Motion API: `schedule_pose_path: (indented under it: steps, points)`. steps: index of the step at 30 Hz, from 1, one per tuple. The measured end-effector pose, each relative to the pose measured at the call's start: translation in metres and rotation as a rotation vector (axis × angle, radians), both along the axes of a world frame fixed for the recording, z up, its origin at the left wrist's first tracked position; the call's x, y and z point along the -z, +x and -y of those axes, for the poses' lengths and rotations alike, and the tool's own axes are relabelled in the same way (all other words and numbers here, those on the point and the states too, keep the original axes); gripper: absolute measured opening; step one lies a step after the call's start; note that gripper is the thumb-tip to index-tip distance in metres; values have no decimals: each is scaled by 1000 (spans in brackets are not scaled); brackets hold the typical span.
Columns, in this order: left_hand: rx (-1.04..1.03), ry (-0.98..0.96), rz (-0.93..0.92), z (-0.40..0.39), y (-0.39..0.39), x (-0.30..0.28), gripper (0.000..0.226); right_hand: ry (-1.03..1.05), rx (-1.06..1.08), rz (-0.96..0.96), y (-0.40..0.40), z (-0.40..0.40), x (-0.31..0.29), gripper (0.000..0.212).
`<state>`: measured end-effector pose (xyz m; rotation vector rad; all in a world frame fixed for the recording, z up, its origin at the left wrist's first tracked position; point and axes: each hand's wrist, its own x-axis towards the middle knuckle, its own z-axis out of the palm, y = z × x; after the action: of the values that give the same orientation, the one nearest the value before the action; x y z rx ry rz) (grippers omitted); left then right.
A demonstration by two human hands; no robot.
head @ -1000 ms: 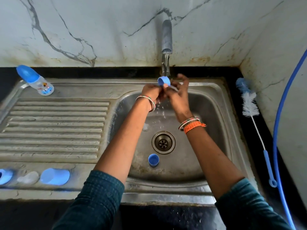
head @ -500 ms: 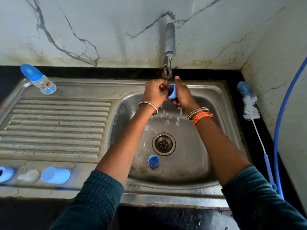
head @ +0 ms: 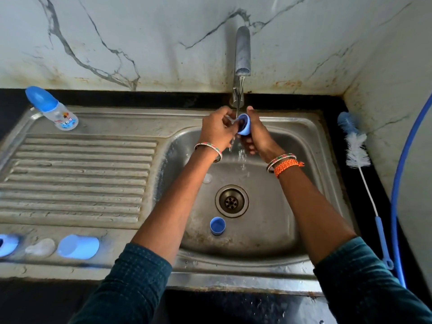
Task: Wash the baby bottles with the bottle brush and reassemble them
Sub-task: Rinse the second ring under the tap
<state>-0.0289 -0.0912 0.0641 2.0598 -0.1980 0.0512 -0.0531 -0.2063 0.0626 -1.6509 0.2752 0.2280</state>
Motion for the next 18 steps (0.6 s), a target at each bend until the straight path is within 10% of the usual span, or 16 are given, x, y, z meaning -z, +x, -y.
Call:
schedule_pose_path:
  steps: [3,9,18]
  points:
    - [-23,67,78,3,-1,0,11,-71,-53,6,1,-1,-5,74]
    - [-164,116,-97,-2,2,5,41,389,16,125,-2,4,13,13]
    - [-55,198,66,3,0,-1,19,88,62,-48,1,-11,10,65]
